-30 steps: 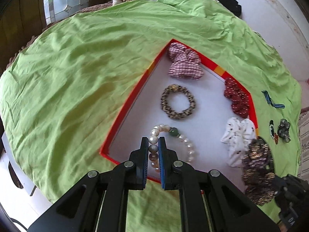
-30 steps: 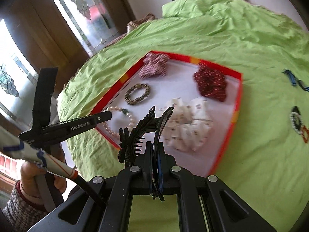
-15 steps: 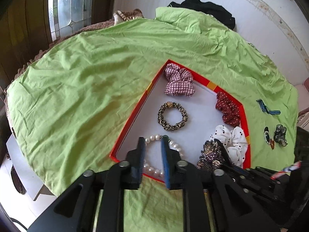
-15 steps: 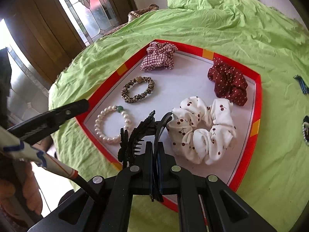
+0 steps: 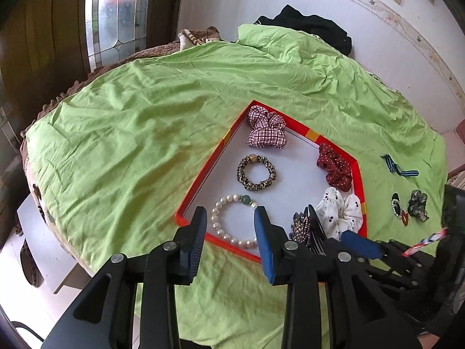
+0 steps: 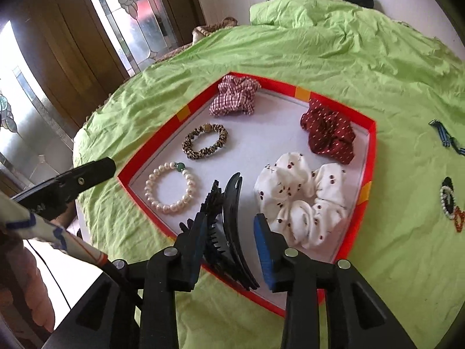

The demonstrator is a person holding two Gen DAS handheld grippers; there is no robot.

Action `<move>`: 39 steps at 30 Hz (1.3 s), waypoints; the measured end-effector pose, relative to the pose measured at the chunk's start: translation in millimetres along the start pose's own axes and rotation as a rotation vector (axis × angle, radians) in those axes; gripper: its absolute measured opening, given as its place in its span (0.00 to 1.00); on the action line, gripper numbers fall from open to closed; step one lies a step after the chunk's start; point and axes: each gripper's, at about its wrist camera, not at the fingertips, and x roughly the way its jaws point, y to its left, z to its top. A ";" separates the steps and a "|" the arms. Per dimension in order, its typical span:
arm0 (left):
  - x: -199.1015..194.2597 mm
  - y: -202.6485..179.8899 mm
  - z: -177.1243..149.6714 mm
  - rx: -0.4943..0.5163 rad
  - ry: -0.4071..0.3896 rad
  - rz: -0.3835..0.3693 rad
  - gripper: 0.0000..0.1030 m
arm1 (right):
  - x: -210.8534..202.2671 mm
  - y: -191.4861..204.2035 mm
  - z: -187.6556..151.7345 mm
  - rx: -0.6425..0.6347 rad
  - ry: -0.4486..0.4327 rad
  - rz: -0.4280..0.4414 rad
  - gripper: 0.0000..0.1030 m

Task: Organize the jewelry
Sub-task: 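Lower the pearl bracelet into the tray and open the left tool while the right tool brings the claw clip, then move both open tools back over the remaining accessories on the bed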

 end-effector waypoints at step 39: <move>-73.8 -153.9 -94.7 0.408 -0.067 -0.013 0.51 | -149.3 -125.3 -158.6 0.324 -0.142 -0.167 0.38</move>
